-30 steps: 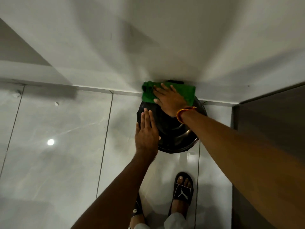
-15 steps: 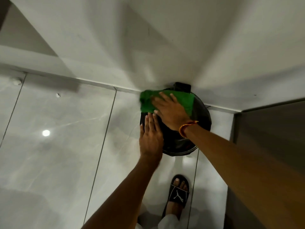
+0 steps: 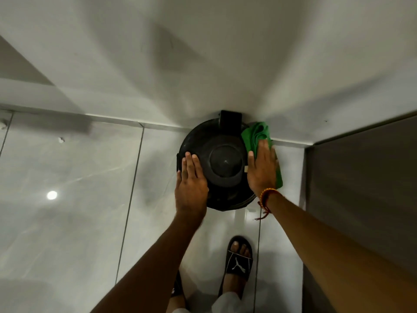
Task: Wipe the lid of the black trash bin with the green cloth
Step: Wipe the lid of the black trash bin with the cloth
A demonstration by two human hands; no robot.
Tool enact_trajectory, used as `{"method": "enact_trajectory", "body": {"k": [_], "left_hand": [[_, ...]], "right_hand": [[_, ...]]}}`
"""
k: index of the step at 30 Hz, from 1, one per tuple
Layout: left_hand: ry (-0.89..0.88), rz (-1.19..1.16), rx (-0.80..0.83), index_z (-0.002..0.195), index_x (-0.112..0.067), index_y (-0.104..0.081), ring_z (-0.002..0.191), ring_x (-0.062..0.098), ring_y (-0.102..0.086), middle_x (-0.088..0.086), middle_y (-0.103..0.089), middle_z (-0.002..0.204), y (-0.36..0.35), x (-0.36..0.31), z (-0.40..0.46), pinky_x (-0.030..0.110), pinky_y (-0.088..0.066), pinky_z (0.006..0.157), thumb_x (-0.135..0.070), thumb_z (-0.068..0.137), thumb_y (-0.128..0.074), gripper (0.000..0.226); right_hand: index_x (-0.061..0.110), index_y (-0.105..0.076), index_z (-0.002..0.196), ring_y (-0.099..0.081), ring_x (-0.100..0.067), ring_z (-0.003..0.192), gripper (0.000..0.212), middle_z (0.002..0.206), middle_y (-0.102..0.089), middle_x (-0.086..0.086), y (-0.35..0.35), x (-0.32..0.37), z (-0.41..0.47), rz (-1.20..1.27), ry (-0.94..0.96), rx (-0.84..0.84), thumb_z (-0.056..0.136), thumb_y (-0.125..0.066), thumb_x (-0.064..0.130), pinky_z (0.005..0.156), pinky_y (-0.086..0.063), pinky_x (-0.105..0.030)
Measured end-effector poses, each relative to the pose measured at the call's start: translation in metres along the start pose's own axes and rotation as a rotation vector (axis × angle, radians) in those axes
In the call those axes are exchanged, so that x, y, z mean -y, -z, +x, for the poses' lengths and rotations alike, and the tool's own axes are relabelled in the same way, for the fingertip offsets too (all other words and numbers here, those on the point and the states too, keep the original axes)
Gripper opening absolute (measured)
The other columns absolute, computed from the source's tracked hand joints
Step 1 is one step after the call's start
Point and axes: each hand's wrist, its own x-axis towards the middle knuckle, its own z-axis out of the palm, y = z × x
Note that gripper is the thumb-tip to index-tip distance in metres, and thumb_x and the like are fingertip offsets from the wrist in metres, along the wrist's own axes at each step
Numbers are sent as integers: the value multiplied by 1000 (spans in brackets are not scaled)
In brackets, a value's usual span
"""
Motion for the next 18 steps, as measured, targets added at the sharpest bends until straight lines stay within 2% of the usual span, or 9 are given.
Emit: {"method": "enact_trajectory", "body": {"k": [2,4,7,12,14,16,18], "left_hand": [[0,16,2,157,-2,9,156,36,0,22,10,167,0,1,0,48,-19,126,-35,95,-60,99],[-12,41,5,157,-1,9,156,36,0,22,9,167,0,2,0,47,-20,126,-35,94,-62,101],[-27,51,-3,157,-3,7,155,35,-4,21,7,167,3,4,0,48,-22,125,-35,92,-64,102],[-39,-28,37,158,-9,6,156,31,-3,14,8,169,10,12,0,53,-24,123,-35,92,-65,101],[-58,-93,36,159,-8,0,155,32,-10,14,1,169,14,14,0,52,-29,121,-31,91,-68,99],[-76,-176,-15,158,-5,-15,152,36,-22,19,-15,166,20,13,0,48,-35,119,-22,95,-64,82],[-28,-262,-159,149,-2,-40,139,41,-41,24,-40,153,25,9,-3,47,-44,111,-13,98,-54,54]], "right_hand": [[17,-14,162,-2,-32,159,60,172,-7,-5,-3,4,0,-173,92,42,108,-24,41,128,-8,-57],[20,-12,162,0,-32,159,60,173,-2,-2,-7,11,-2,-374,338,84,107,-22,44,127,-7,-59],[24,-11,163,-1,-29,159,63,173,-3,4,-18,20,-16,-513,692,210,105,-23,47,126,-11,-60],[24,-14,163,-3,-27,160,65,172,-6,5,-22,0,-46,-524,719,234,105,-21,52,126,-12,-58],[23,-10,163,-2,-27,160,67,172,-4,5,-17,-12,-56,-536,743,275,105,-21,54,127,-11,-58],[23,-5,163,1,-25,160,68,172,-1,6,-9,-18,-63,-534,754,329,104,-19,56,127,-8,-57],[25,-6,163,4,-22,160,67,172,1,8,1,-19,-67,-453,772,384,105,-18,56,129,-3,-54]]}}
